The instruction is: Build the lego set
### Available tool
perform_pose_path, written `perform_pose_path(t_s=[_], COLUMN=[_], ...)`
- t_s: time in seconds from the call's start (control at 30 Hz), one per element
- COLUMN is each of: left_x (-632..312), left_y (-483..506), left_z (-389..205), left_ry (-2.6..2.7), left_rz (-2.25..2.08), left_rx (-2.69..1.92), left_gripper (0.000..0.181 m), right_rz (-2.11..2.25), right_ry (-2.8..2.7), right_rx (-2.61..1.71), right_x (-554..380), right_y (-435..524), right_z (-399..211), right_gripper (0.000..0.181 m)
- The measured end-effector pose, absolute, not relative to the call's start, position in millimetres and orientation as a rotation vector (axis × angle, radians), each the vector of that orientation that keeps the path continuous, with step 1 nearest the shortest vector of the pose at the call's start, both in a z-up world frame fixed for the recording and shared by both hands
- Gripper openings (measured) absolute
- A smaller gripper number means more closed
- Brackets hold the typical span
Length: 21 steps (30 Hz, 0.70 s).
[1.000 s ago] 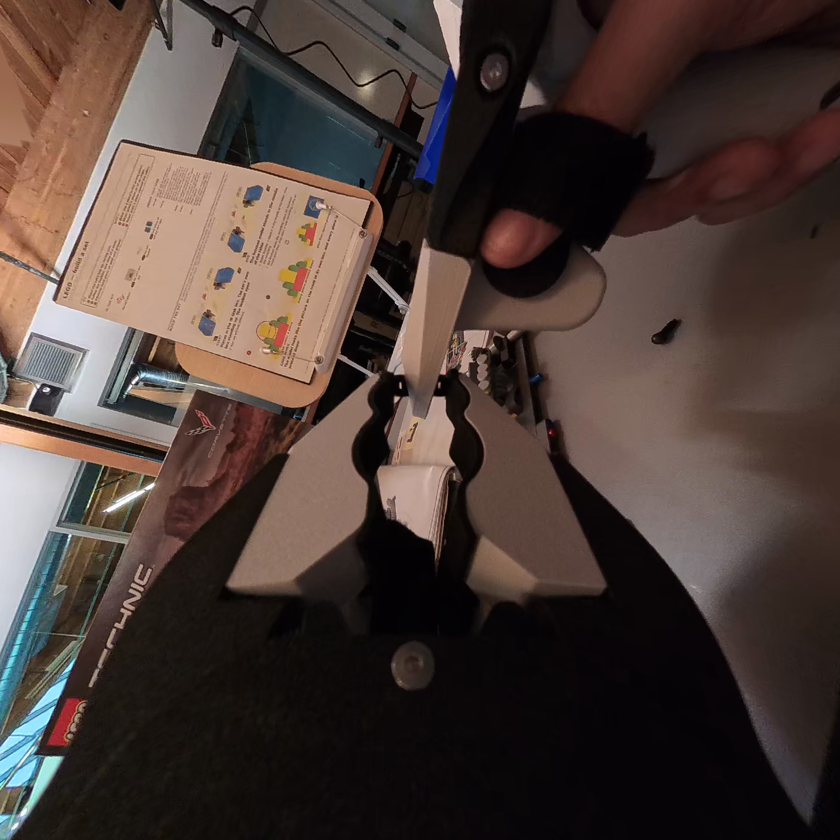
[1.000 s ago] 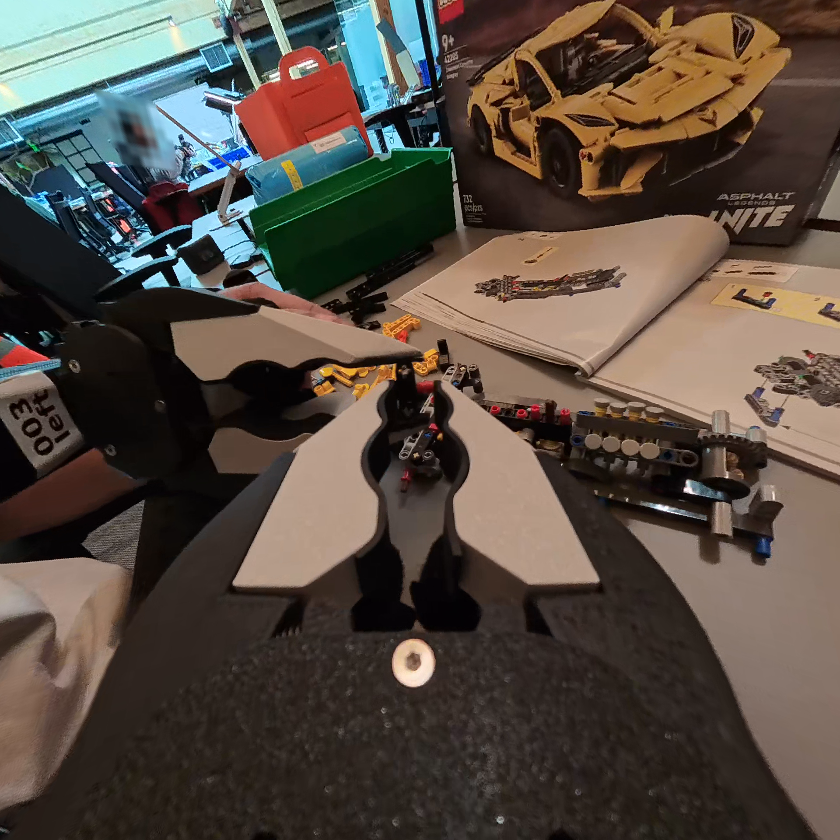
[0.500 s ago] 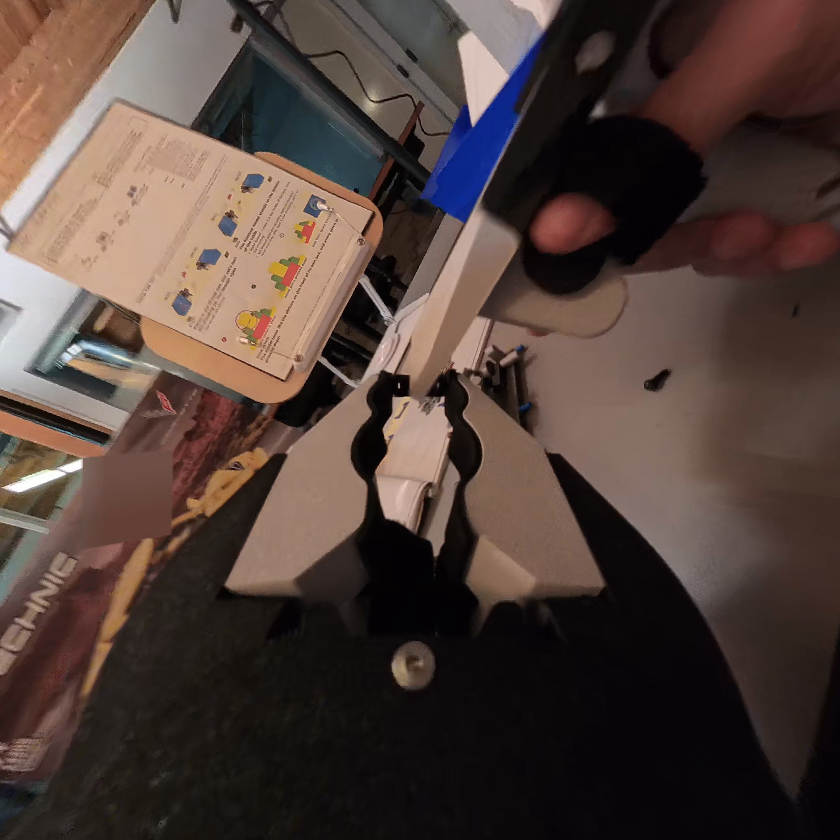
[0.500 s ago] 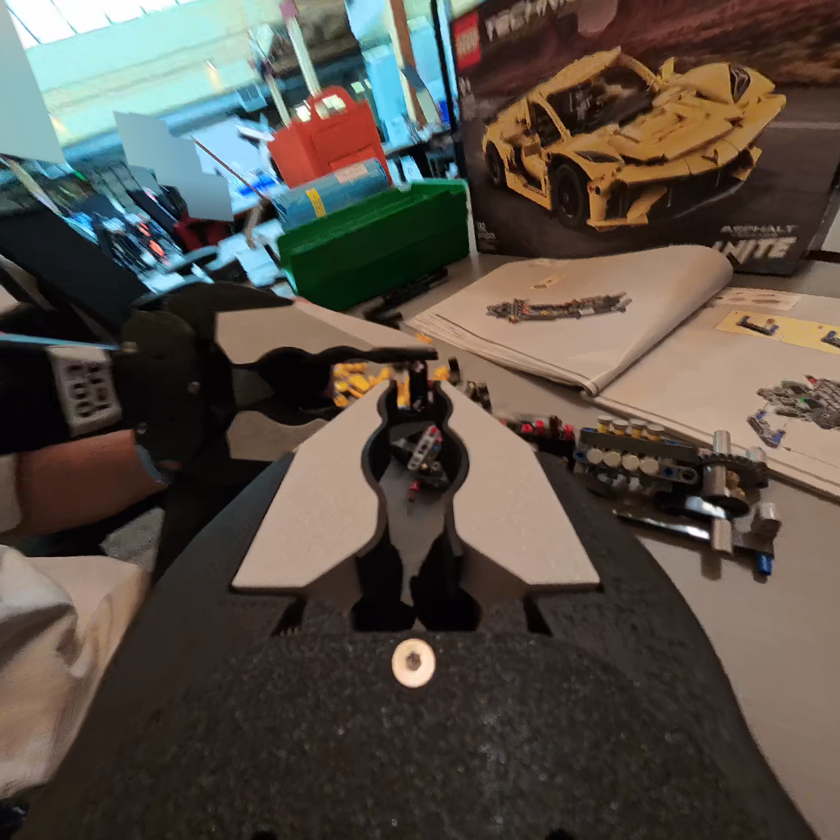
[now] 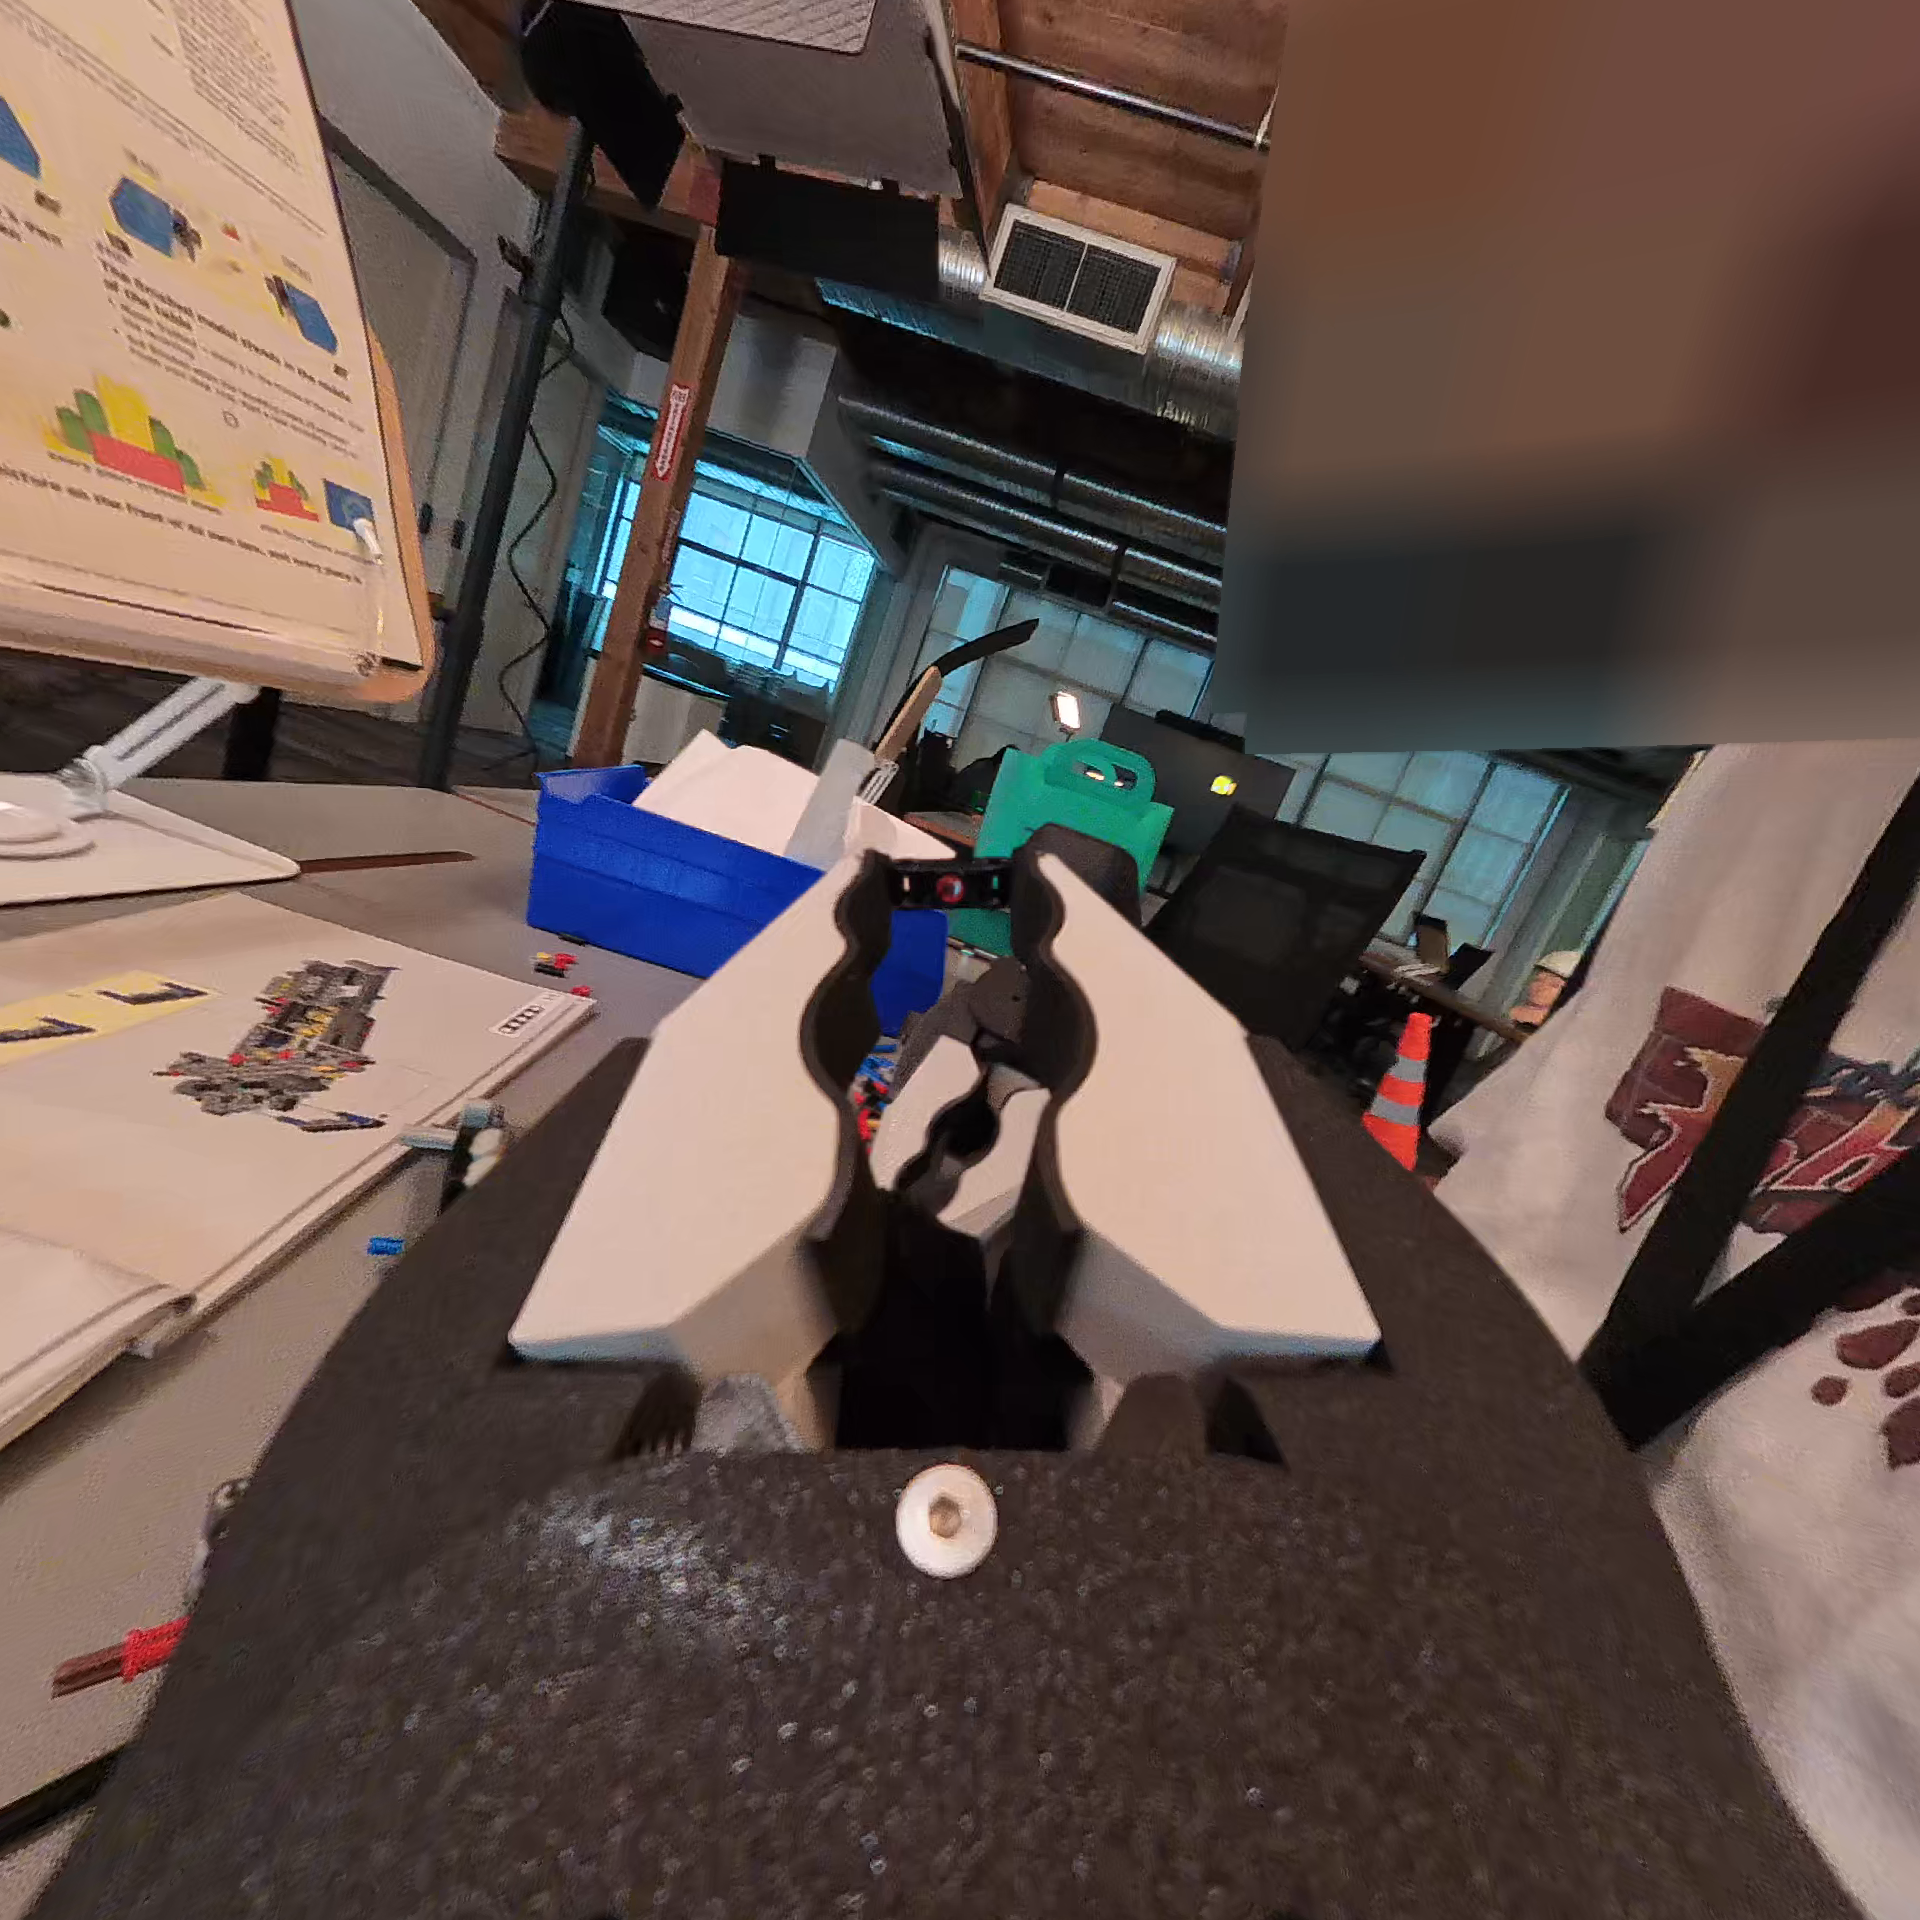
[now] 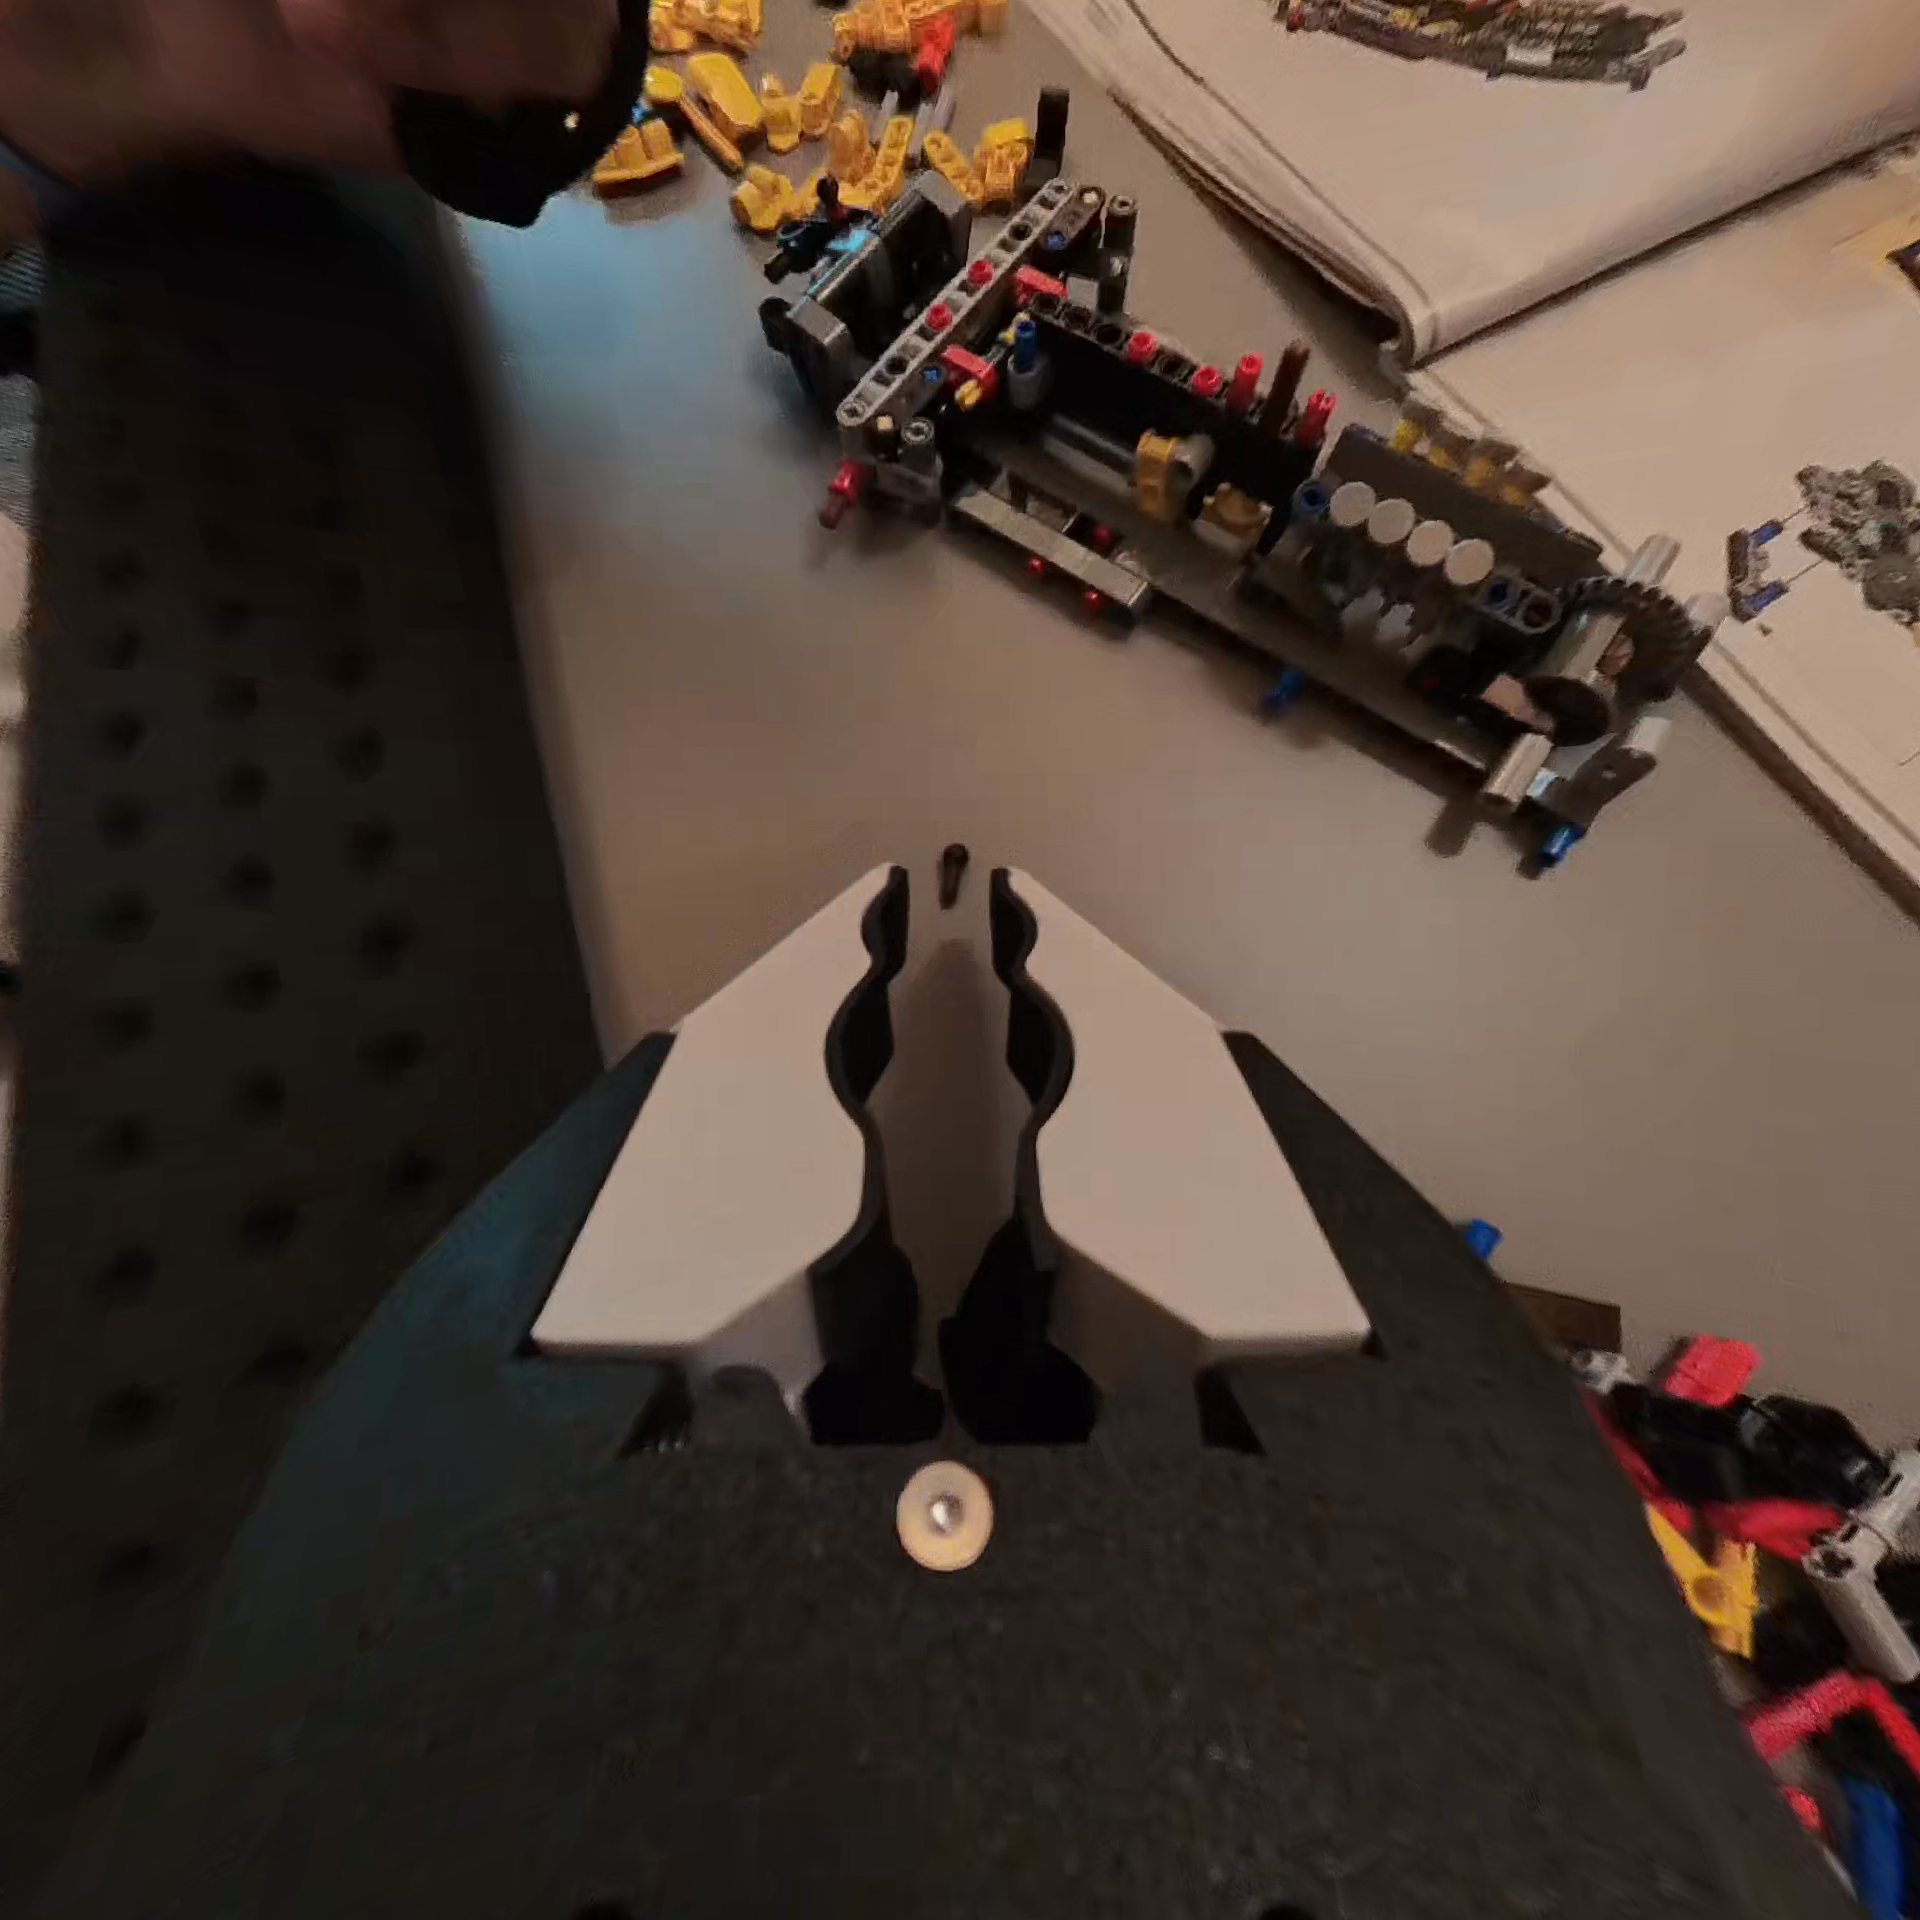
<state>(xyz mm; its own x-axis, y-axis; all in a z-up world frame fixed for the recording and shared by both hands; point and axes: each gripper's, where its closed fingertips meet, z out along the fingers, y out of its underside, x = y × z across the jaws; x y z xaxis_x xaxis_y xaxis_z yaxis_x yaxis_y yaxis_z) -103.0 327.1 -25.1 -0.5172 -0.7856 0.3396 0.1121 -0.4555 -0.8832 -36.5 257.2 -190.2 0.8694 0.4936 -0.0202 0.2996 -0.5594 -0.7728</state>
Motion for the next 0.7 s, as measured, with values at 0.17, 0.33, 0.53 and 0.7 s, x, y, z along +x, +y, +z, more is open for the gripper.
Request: perform_pose_path(t_s=[0.17, 0.33, 0.53, 0.7], left_x=[-104, -101, -97, -97], left_y=[331, 330, 323, 327], left_z=[-25, -31, -37, -37], left_ry=[1.109, 1.136, 1.197, 1.178], left_rz=[-2.059, -2.029, -1.968, -1.978], left_rx=[-1.066, -1.091, -1.097, -1.108], left_gripper=[0.021, 0.021, 0.021, 0.021], right_rz=[0.275, 0.309, 0.334, 0.344], right_ry=[-0.563, -0.599, -0.638, -0.714], right_rx=[-2.247, -2.256, -2.276, -2.236], right_x=[-32, -40, -55, -64], right_y=[262, 260, 258, 263], right_z=[-201, -199, -206, -198], right_gripper=[0.011, 0.005, 0.006, 0.007])
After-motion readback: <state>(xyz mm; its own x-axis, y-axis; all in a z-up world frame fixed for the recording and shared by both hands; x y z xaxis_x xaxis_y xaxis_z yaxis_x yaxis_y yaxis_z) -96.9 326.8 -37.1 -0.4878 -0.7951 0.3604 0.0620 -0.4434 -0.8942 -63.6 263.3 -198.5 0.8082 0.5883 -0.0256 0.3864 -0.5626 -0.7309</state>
